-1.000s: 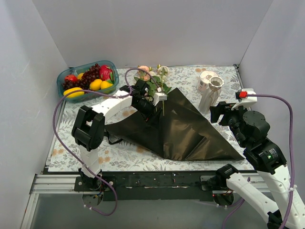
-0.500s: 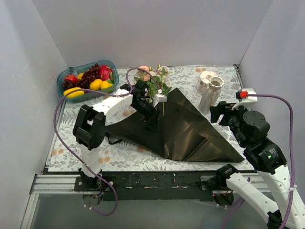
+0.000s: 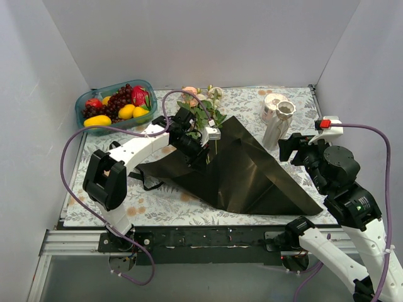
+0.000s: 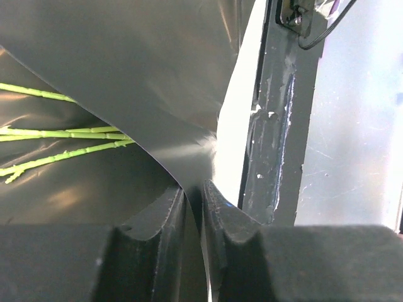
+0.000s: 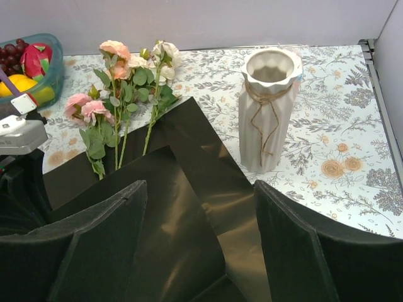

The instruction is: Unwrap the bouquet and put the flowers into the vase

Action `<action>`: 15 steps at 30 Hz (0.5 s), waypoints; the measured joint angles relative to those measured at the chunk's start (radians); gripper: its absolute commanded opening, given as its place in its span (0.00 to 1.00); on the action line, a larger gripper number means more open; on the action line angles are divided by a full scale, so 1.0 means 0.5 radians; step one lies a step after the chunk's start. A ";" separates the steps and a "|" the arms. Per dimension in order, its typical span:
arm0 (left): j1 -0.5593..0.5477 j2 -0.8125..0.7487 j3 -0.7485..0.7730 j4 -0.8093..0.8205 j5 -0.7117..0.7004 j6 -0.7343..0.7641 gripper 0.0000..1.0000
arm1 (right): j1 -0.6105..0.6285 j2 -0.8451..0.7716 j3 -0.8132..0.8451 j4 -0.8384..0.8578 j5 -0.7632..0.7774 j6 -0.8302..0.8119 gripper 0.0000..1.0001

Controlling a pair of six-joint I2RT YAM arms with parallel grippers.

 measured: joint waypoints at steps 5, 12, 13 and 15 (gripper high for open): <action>-0.019 -0.040 -0.031 0.005 -0.054 0.063 0.05 | 0.000 0.011 0.030 -0.004 0.000 0.005 0.75; -0.082 -0.564 -0.419 -0.030 -0.065 0.447 0.00 | 0.000 0.059 0.056 -0.005 0.000 0.003 0.75; -0.097 -0.645 -0.460 -0.073 -0.056 0.527 0.00 | 0.000 0.063 0.056 -0.005 -0.001 0.003 0.75; -0.119 -0.748 -0.507 -0.143 -0.039 0.647 0.00 | 0.000 0.073 0.056 -0.005 -0.002 0.002 0.75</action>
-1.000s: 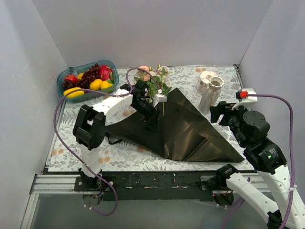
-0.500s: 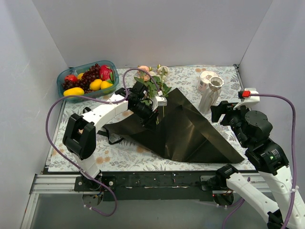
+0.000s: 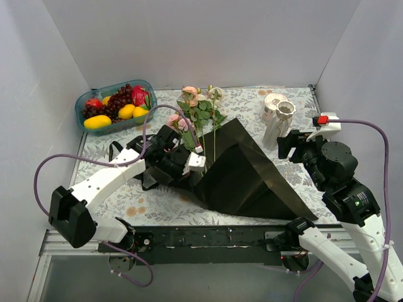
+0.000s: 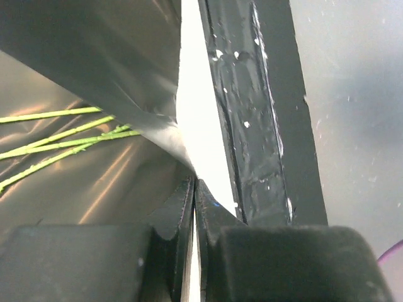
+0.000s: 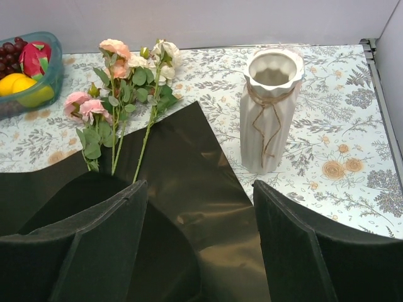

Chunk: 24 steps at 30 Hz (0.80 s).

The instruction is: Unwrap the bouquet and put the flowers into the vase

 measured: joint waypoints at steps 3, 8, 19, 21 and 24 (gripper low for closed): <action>-0.008 -0.125 -0.137 -0.105 0.014 0.276 0.03 | 0.000 0.016 0.000 0.002 -0.010 0.001 0.75; -0.046 -0.373 -0.385 -0.243 -0.043 0.667 0.43 | 0.000 0.046 -0.014 0.025 -0.063 0.010 0.75; -0.060 -1.041 -0.732 -0.204 -0.256 1.277 0.98 | 0.000 0.161 -0.151 0.077 -0.304 0.056 0.74; -0.060 -1.135 -0.732 -0.156 -0.249 1.306 0.98 | 0.000 0.191 -0.151 0.076 -0.326 0.056 0.74; -0.060 -1.264 -0.725 -0.101 -0.241 1.292 0.98 | 0.000 0.225 -0.151 0.075 -0.339 0.055 0.74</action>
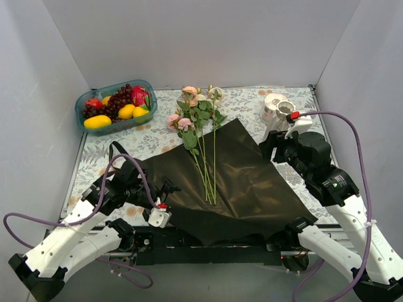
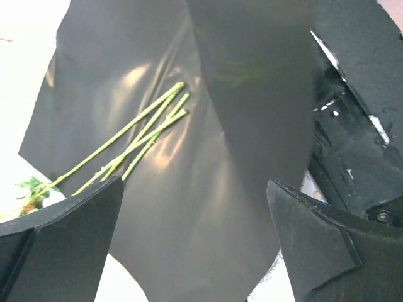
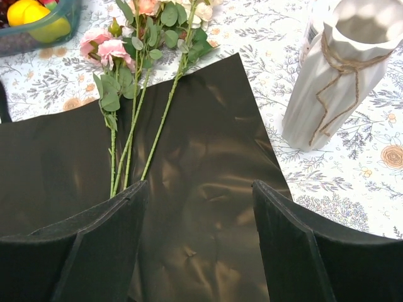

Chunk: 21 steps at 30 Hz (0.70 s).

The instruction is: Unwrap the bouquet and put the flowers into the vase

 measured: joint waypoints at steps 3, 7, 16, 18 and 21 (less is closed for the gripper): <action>0.000 -0.063 0.039 0.054 -0.029 -0.085 0.98 | 0.002 0.043 0.001 0.000 -0.004 -0.001 0.77; -0.002 0.059 0.269 0.143 -0.168 -0.444 0.98 | 0.049 0.222 0.069 -0.017 0.049 -0.013 0.91; 0.090 0.653 0.854 0.438 -0.549 -1.455 0.98 | 0.243 1.194 0.726 -0.094 0.240 -0.053 0.98; 0.220 0.810 0.899 0.447 -0.532 -1.635 0.95 | 0.243 1.421 0.848 -0.085 0.239 -0.057 0.95; 0.455 1.034 0.909 0.450 -0.428 -1.869 0.92 | 0.243 1.709 0.972 -0.085 0.230 -0.060 0.88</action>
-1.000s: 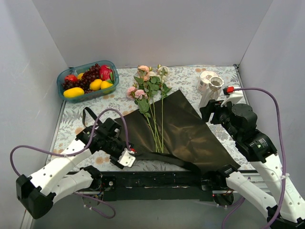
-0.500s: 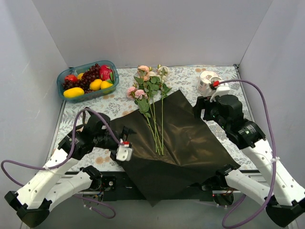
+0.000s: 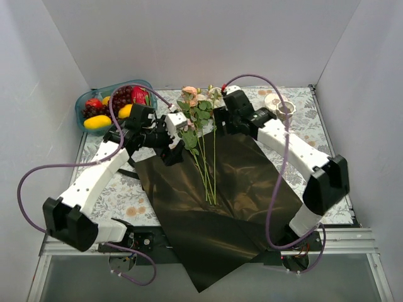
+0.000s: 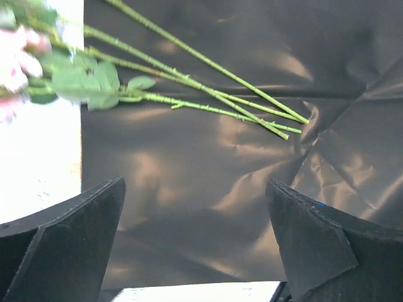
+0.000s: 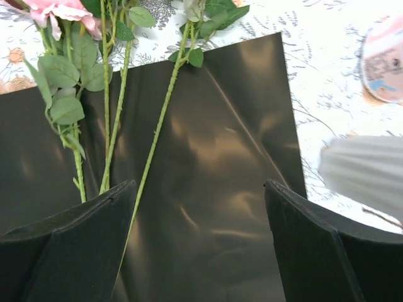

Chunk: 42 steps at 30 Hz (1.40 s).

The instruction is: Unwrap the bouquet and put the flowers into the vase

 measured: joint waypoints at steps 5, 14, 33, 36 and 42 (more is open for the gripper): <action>0.256 0.225 -0.043 0.038 0.159 -0.282 0.98 | 0.014 0.376 0.145 0.027 -0.040 0.003 0.82; 0.326 0.184 -0.222 0.097 0.183 -0.447 0.98 | 0.093 0.704 0.155 0.322 -0.225 0.053 0.62; 0.333 0.155 -0.233 0.034 0.060 -0.449 0.98 | 0.095 1.176 0.341 0.574 -0.354 0.098 0.38; 0.333 0.130 -0.240 0.030 0.032 -0.436 0.98 | 0.095 1.220 0.369 0.597 -0.355 0.098 0.26; 0.333 0.079 -0.256 0.021 -0.015 -0.414 0.98 | 0.095 1.246 0.371 0.609 -0.354 0.116 0.09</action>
